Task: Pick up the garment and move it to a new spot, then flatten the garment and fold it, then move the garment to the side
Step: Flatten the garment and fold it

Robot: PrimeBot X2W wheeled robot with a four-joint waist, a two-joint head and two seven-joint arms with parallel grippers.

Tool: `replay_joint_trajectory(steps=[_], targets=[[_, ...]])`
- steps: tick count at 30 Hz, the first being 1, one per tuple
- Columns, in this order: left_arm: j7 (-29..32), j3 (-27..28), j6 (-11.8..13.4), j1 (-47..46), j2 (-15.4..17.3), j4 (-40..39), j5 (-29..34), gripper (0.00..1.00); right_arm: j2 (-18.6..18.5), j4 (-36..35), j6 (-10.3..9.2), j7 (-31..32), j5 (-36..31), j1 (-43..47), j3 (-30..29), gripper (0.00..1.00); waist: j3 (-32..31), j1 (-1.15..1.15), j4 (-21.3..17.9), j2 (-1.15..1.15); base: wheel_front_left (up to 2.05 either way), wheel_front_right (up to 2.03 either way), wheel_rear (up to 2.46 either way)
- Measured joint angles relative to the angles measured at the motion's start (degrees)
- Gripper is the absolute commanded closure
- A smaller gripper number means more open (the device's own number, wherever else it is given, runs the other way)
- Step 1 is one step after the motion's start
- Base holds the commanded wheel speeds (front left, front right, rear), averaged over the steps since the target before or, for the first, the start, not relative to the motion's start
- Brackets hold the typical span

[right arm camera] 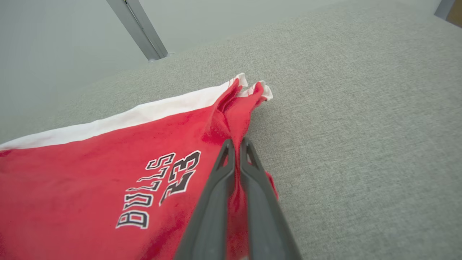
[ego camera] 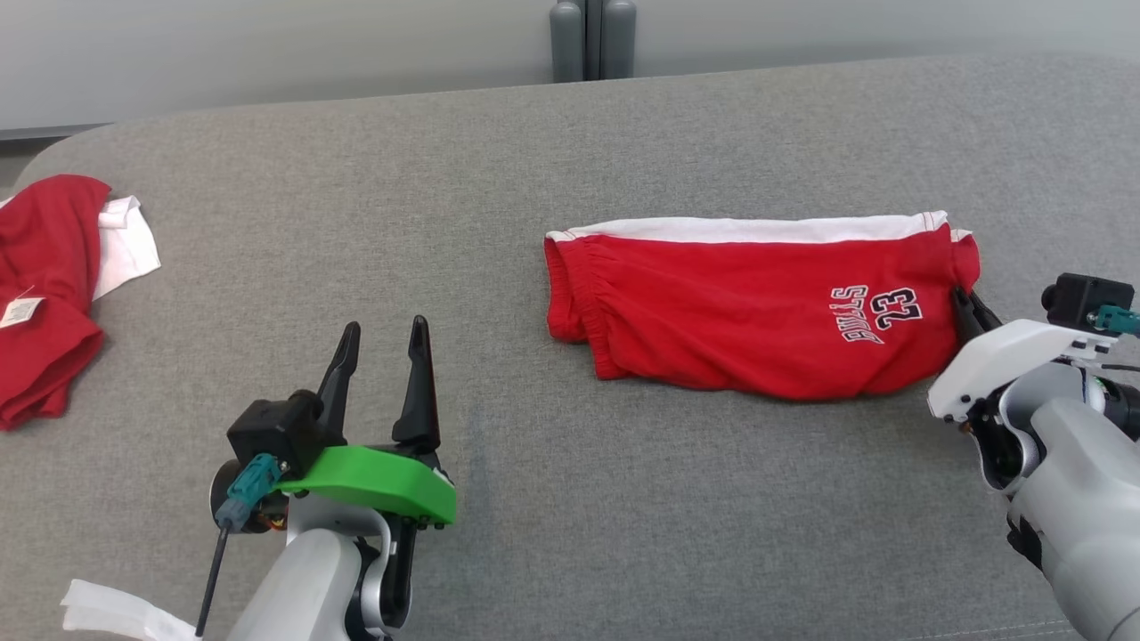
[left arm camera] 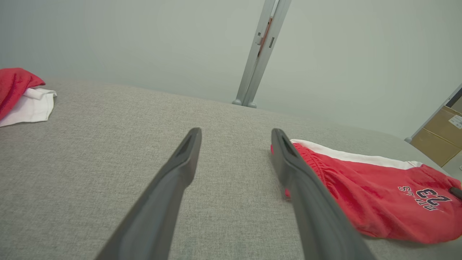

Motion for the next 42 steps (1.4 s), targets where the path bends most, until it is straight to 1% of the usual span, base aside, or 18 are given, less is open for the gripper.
replay_joint_trajectory(steps=[8, 11, 15, 18, 20, 28, 29, 30, 31, 32, 37, 42], targets=[[0.00, -0.09, -0.57, 0.24, -1.16, 0.55, 0.00, 0.00, 2.42, -5.55, -0.01, 2.66, 0.01, -4.55, 1.37, 1.00, -0.99, 0.00, 2.42, 0.00, 0.00, 0.00, 0.00], [0.00, -0.16, -1.03, 0.26, -1.99, 0.73, 0.00, 0.00, 4.83, -7.90, -0.01, 4.87, -0.51, -6.06, 3.21, 1.00, -1.37, 0.00, 3.66, 0.00, 0.00, 0.00, 0.00], [0.01, -0.12, -1.54, 0.26, -2.59, 0.87, 0.00, 0.00, 7.50, -9.37, -0.01, 6.90, -1.79, -6.77, 5.60, 1.00, -1.64, 0.00, 5.28, 0.00, 0.00, 0.00, 0.00], [0.00, 0.05, -1.78, 0.26, -3.09, 0.86, 0.03, 0.00, 9.94, -9.67, -0.01, 8.99, -2.96, -6.82, 8.15, 1.00, -1.58, 0.00, 6.59, 0.00, 0.00, 0.00, 0.00], [0.00, 0.26, -1.97, 0.25, -3.35, 0.83, 0.14, 0.00, 10.84, -9.61, -0.01, 9.99, -3.81, -6.82, 9.75, 1.00, -1.42, 0.00, 7.32, 0.00, 0.00, 0.00, 0.00], [0.00, 1.62, -2.52, 0.21, -4.12, 0.96, 1.14, 0.00, 13.08, -6.47, -0.01, 10.74, -6.31, -7.10, 13.62, 1.00, 0.03, 0.00, 8.86, 0.00, 0.00, 0.00, 0.00], [0.00, 1.72, -2.58, 0.19, -4.17, 1.05, 1.26, 0.00, 13.29, -6.34, -0.01, 10.34, -6.55, -7.20, 13.99, 0.98, 0.09, 0.00, 8.81, 0.00, 0.00, 0.00, 0.00], [0.00, 1.81, -2.61, 0.19, -4.23, 1.14, 1.31, 0.00, 13.49, -6.37, -0.01, 10.06, -6.54, -7.30, 14.30, 0.67, 0.10, 0.00, 8.72, 0.00, 0.00, 0.00, 0.00], [0.00, 1.90, -2.80, 0.19, -4.28, 1.24, 1.38, 0.00, 13.66, -6.61, -0.01, 9.88, -6.49, -7.32, 14.81, 0.19, 0.10, 0.00, 8.59, 0.00, 0.00, 0.00, 0.00], [0.00, 1.91, -2.86, 0.19, -4.35, 1.31, 1.38, 0.00, 13.80, -6.87, -0.01, 9.79, -6.35, -7.32, 15.19, 0.00, 0.08, 0.00, 8.46, 0.00, 0.00, 0.00, 0.00], [0.00, 2.05, -3.18, 0.21, -4.67, 1.64, 1.71, 0.00, 14.04, -9.80, -0.01, 8.21, -5.81, -7.03, 17.81, 0.00, -0.22, 0.00, 7.31, 0.00, 0.00, 0.00, 0.00], [0.00, 1.94, -3.53, 0.25, -5.02, 1.77, 1.79, 0.00, 12.87, -13.58, 0.00, 6.24, -5.15, -6.27, 19.02, 0.00, -0.77, 0.00, 5.91, 0.00, 0.00, 0.00, 0.00]])
